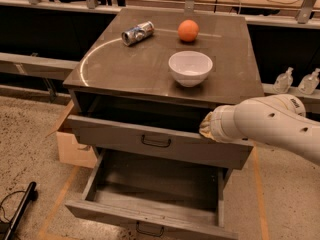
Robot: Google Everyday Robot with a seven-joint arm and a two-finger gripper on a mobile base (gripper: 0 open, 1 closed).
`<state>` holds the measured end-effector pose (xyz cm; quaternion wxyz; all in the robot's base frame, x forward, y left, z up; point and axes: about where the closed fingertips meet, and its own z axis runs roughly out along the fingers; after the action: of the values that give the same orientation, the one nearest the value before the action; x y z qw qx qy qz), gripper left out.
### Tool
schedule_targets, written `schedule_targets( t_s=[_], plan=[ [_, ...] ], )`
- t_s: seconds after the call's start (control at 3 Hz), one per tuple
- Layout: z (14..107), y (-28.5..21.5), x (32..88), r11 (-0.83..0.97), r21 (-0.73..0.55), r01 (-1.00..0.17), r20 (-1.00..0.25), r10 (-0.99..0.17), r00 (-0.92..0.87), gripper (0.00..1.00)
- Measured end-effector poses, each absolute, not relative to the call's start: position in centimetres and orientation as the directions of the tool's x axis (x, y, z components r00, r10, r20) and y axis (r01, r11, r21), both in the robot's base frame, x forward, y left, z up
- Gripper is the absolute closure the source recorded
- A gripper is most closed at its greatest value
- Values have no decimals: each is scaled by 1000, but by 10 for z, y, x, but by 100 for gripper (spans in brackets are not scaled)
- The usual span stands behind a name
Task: Open top drawer
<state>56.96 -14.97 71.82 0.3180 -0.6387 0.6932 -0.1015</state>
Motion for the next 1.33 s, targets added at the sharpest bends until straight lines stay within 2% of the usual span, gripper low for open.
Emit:
schedule_targets(
  t_s=[0.67, 1.33],
  plan=[
    [703, -141, 577, 137, -590, -796, -293, -955, 53, 100],
    [691, -140, 567, 113, -559, -822, -281, -958, 58, 100]
  ],
)
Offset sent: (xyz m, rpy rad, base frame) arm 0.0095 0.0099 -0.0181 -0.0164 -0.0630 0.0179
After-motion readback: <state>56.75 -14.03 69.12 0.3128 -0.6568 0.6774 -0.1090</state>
